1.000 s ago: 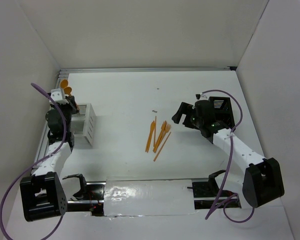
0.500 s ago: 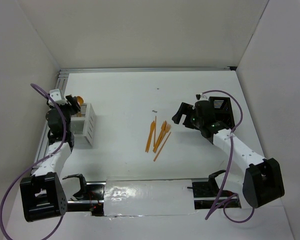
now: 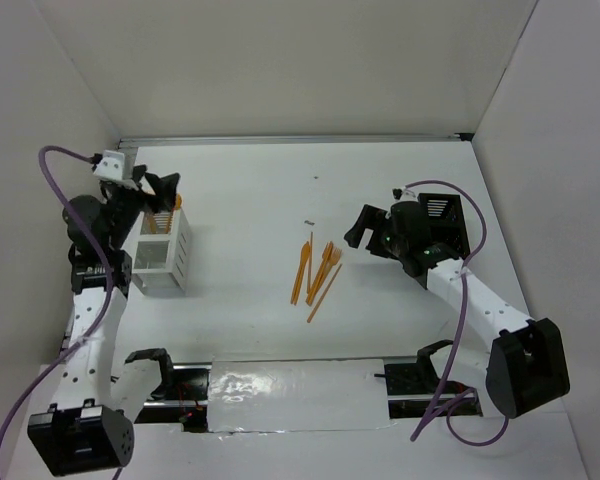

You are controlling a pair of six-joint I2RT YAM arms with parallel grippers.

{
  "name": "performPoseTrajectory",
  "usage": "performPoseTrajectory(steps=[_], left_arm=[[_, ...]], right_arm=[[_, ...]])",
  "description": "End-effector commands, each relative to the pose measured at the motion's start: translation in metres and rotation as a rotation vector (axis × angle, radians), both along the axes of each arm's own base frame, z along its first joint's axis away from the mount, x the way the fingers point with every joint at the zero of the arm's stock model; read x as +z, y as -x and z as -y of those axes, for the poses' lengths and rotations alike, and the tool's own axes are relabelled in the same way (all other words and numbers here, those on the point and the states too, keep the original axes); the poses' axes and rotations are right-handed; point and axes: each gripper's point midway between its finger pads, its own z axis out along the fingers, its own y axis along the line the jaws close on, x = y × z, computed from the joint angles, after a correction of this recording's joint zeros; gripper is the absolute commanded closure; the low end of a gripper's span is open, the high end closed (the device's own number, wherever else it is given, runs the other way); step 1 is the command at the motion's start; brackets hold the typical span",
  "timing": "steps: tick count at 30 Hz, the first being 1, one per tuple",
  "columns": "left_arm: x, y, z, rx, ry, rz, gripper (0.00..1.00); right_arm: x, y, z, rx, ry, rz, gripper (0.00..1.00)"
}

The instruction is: Sort the eating utensils into containers

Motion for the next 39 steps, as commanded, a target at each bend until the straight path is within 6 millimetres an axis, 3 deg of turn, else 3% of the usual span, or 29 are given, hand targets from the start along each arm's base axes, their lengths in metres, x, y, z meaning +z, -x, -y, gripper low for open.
performPoseTrajectory(steps=[1, 2, 3, 5, 6, 7, 9, 10, 11, 13, 14, 17, 18, 20, 21, 25, 31, 39], left_arm=[[-0.007, 0.043, 0.092, -0.453, -0.027, -0.112, 0.15], [-0.013, 0.045, 0.092, -0.463, -0.012, -0.144, 0.14], [-0.025, 0.058, 0.129, -0.577, 0.005, -0.206, 0.14], [-0.045, 0.066, 0.163, -0.663, 0.029, -0.306, 0.12], [-0.051, 0.052, 0.149, -0.563, 0.046, -0.349, 0.11], [-0.069, 0.063, 0.187, -0.649, 0.023, -0.418, 0.1], [-0.088, 0.065, 0.213, -0.608, -0.014, -0.494, 0.09], [-0.094, 0.082, 0.244, -0.663, -0.025, -0.536, 0.09], [-0.103, 0.066, 0.242, -0.601, -0.022, -0.583, 0.09], [-0.121, 0.075, 0.26, -0.565, -0.019, -0.692, 0.11], [-0.142, 0.079, 0.274, -0.566, -0.046, -0.745, 0.11], [-0.172, 0.077, 0.28, -0.439, -0.06, -0.857, 0.17], [-0.193, 0.079, 0.282, -0.383, -0.07, -0.941, 0.23], [-0.206, 0.078, 0.282, -0.324, -0.112, -0.977, 0.22], [-0.222, 0.077, 0.284, -0.298, -0.147, -1.022, 0.23], [-0.242, 0.074, 0.301, -0.284, -0.221, -1.075, 0.25], [-0.287, 0.074, 0.298, -0.22, -0.289, -1.174, 0.3], [-0.314, 0.065, 0.293, -0.14, -0.361, -1.191, 0.37]], right_arm=[[-0.002, -0.003, 0.0, -0.026, -0.007, 0.008, 0.0], [-0.004, -0.004, 0.0, -0.038, -0.005, 0.002, 0.0], [-0.008, -0.003, 0.002, -0.046, 0.005, -0.013, 0.0], [-0.007, -0.003, 0.002, -0.05, 0.0, -0.013, 0.0], [-0.008, -0.002, 0.004, -0.057, 0.003, -0.012, 0.0], [-0.005, -0.001, 0.004, -0.056, 0.001, -0.003, 0.0], [-0.008, 0.002, 0.009, -0.076, 0.016, -0.01, 0.0], [-0.005, 0.003, 0.009, -0.073, 0.012, -0.002, 0.0], [-0.005, 0.004, 0.012, -0.085, 0.02, -0.003, 0.0], [-0.004, 0.007, 0.014, -0.102, 0.016, -0.004, 0.0], [-0.008, 0.01, 0.015, -0.099, 0.017, -0.011, 0.0], [-0.012, 0.019, 0.014, -0.098, -0.001, -0.021, 0.0], [-0.01, 0.019, 0.013, -0.099, -0.007, -0.015, 0.0], [-0.01, 0.022, 0.014, -0.101, -0.011, -0.012, 0.0], [-0.015, 0.025, 0.016, -0.108, -0.002, -0.023, 0.0], [-0.015, 0.031, 0.019, -0.108, 0.01, -0.023, 0.0], [-0.008, 0.036, 0.025, -0.123, 0.011, 0.001, 0.0], [-0.008, 0.04, 0.026, -0.128, 0.002, 0.006, 0.0]])
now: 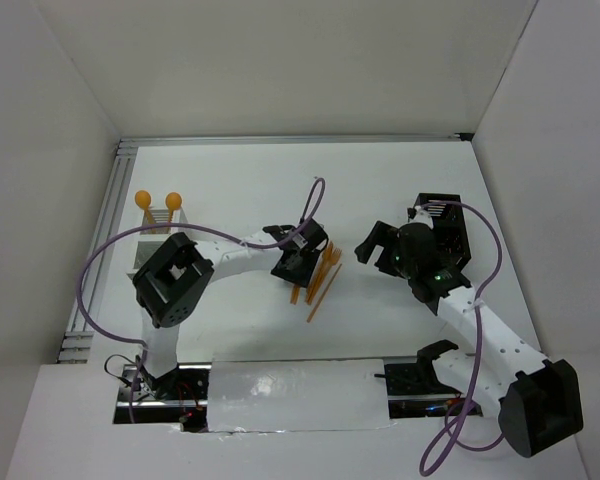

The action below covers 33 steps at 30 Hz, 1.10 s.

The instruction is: Sort the eating utensils into containers

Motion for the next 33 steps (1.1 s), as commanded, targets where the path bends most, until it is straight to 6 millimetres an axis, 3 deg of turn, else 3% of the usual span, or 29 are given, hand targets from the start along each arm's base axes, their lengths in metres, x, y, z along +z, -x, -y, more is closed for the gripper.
performPoseTrajectory(steps=[1, 5, 10, 17, 19, 22, 23, 25, 26, 29, 33], left_arm=[[0.001, -0.013, 0.0, 0.036, -0.031, 0.032, 0.38], [-0.005, -0.012, 0.003, 0.016, -0.023, 0.021, 0.43], [-0.024, -0.004, 0.0, 0.017, -0.066, -0.017, 0.62], [-0.035, 0.001, -0.008, 0.018, -0.087, -0.034, 0.86], [-0.034, 0.001, -0.014, 0.063, -0.077, -0.042, 0.86], [-0.013, -0.001, -0.015, 0.096, 0.016, -0.034, 0.87], [0.007, -0.008, -0.015, 0.109, 0.071, 0.001, 0.87], [0.023, -0.012, -0.013, 0.107, 0.146, 0.032, 0.88], [0.045, -0.014, -0.012, 0.097, 0.204, 0.073, 0.88], [0.07, -0.017, -0.01, 0.068, 0.32, 0.127, 0.89], [0.118, -0.017, -0.019, 0.029, 0.495, 0.209, 0.94]], right_arm=[[0.001, 0.002, 0.003, -0.018, 0.005, 0.001, 0.0], [0.002, 0.004, 0.002, -0.015, 0.004, 0.001, 0.0], [0.0, 0.006, 0.006, -0.03, 0.007, -0.003, 0.0], [0.003, 0.007, 0.005, -0.032, -0.005, 0.007, 0.0], [0.003, 0.007, 0.006, -0.033, -0.004, 0.007, 0.0], [0.003, 0.007, 0.005, -0.032, -0.005, 0.005, 0.0], [0.003, 0.007, 0.005, -0.029, 0.0, 0.007, 0.0], [0.001, 0.007, 0.004, -0.02, -0.001, 0.001, 0.0], [0.001, 0.007, 0.004, -0.02, 0.0, -0.002, 0.0], [0.002, 0.005, -0.001, -0.004, -0.016, 0.005, 0.0], [0.001, 0.005, -0.003, 0.007, -0.019, 0.004, 0.0]])
